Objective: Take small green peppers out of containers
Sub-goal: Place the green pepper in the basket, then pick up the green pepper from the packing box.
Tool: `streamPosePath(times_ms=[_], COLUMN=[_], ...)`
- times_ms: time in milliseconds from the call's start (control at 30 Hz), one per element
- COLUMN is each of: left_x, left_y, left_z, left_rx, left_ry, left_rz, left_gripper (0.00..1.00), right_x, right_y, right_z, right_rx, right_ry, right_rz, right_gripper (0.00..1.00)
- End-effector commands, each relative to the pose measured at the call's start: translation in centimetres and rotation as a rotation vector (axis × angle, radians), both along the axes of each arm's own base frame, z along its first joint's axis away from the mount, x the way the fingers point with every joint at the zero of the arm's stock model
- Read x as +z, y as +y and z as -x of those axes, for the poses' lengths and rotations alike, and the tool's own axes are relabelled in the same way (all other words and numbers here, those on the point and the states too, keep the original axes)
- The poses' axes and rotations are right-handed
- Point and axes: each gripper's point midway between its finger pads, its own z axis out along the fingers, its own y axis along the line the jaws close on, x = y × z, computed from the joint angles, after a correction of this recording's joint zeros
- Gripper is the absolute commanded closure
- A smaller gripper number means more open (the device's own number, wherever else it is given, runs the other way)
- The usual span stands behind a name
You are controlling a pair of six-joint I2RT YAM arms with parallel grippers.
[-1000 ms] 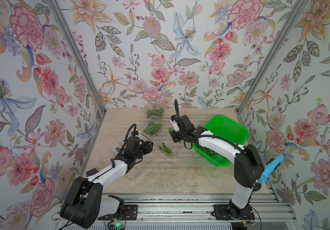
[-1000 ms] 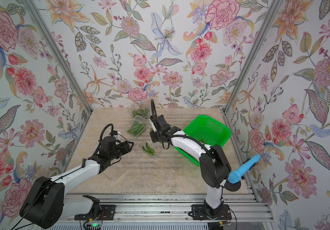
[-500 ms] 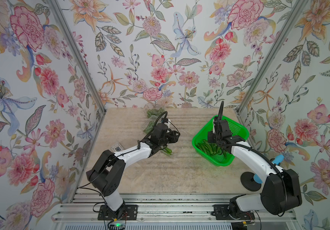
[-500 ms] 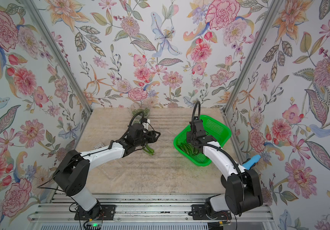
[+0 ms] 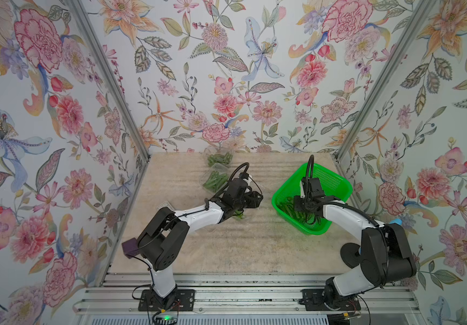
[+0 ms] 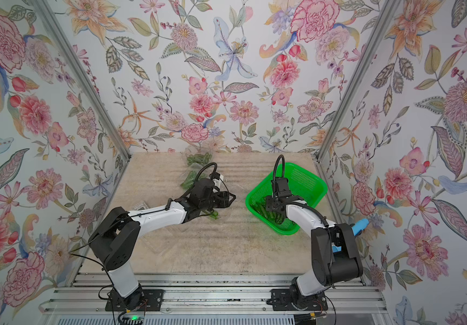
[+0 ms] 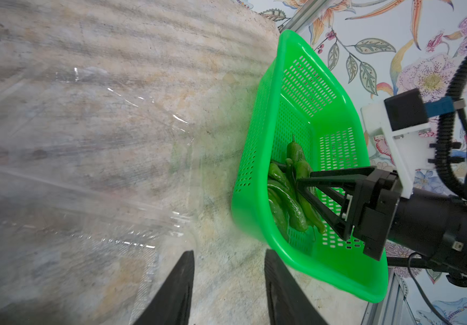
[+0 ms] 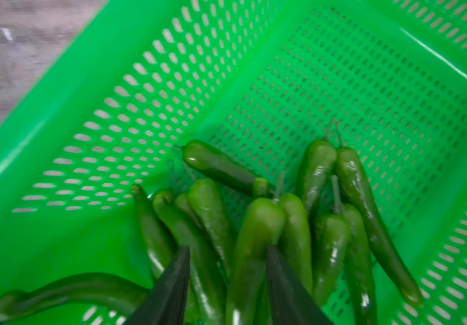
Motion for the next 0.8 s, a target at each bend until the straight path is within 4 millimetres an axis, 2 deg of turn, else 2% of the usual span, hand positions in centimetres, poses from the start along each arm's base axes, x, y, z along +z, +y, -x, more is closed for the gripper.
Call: streamPosePath(times_ms=[0, 100, 133, 167, 267, 367, 467, 500, 533, 633, 767], left_x=[1.3, 0.6, 1.6, 1.5, 1.0, 0.4, -0.1, -0.1, -0.1, 0.0, 0.0], left_y=[4.1, 8.4, 10.1, 11.7, 15.7, 18.5, 20.0, 20.3, 20.6, 21.2, 21.8], left_z=[-0.5, -0.4, -0.3, -0.1, 0.5, 1.2, 1.8, 1.9, 2.0, 2.2, 2.3], left_rx=[0.087, 0.167, 0.204, 0.235, 0.317, 0.375, 0.407, 0.414, 0.418, 0.429, 0.44], left_ry=[-0.031, -0.007, -0.022, -0.02, -0.005, 0.009, 0.02, 0.019, 0.018, 0.014, 0.014], left_rz=[-0.017, -0.028, -0.014, -0.014, -0.019, -0.028, -0.02, -0.019, -0.016, -0.017, -0.016], left_gripper=[0.56, 0.55, 0.55, 0.55, 0.54, 0.53, 0.52, 0.52, 0.52, 0.52, 0.52], right_x=[4.4, 5.7, 5.8, 5.8, 5.0, 3.6, 2.1, 1.6, 1.0, -0.5, -2.3], right_y=[4.9, 9.4, 11.2, 12.9, 17.5, 21.4, 23.4, 24.8, 25.4, 26.7, 27.6], right_z=[-0.4, 0.4, 0.8, 1.1, 2.0, 2.7, 2.2, 2.7, 2.6, 2.7, 2.9], right_rx=[0.177, 0.338, 0.393, 0.449, 0.591, 0.701, 0.736, 0.763, 0.771, 0.797, 0.811], right_ry=[-0.102, -0.108, -0.103, -0.091, -0.04, 0.005, 0.042, 0.055, 0.07, 0.106, 0.143], right_rz=[-0.058, -0.09, -0.114, -0.141, -0.168, -0.169, -0.174, -0.166, -0.162, -0.165, -0.134], right_gripper=[0.51, 0.51, 0.52, 0.53, 0.54, 0.54, 0.55, 0.56, 0.56, 0.56, 0.56])
